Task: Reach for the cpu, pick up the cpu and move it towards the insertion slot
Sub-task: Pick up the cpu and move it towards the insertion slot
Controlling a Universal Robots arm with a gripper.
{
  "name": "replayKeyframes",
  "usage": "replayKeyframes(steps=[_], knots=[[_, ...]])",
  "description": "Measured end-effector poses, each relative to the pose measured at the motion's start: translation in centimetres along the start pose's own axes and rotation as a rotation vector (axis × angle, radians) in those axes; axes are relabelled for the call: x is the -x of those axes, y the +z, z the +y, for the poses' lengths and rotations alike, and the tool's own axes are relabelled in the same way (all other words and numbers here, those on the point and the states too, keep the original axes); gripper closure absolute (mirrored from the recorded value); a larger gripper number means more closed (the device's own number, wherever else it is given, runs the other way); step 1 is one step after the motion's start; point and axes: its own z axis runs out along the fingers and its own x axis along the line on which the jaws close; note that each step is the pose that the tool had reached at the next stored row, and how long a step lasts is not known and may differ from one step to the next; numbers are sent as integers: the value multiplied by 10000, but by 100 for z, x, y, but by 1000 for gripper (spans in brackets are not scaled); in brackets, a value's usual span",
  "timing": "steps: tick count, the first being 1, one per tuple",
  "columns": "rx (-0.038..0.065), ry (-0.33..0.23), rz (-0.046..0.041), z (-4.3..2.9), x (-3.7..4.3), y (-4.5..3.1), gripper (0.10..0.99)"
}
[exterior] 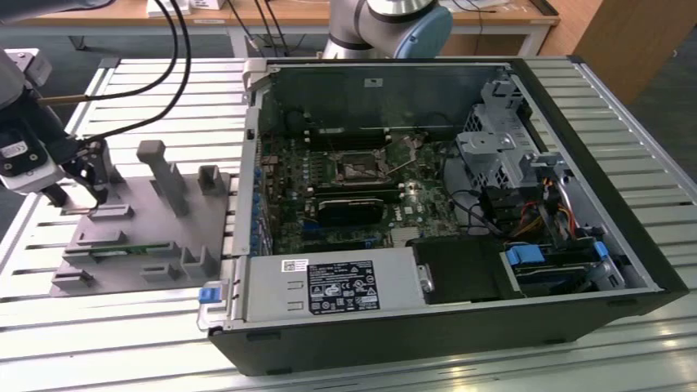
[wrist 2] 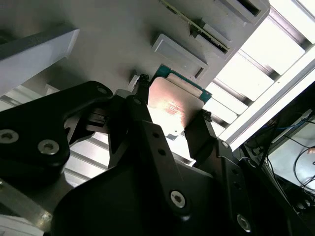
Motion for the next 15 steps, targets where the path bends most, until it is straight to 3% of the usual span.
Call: replayKeyframes(steps=[15], knots=[[-27,0,1,15,1,-102,545]])
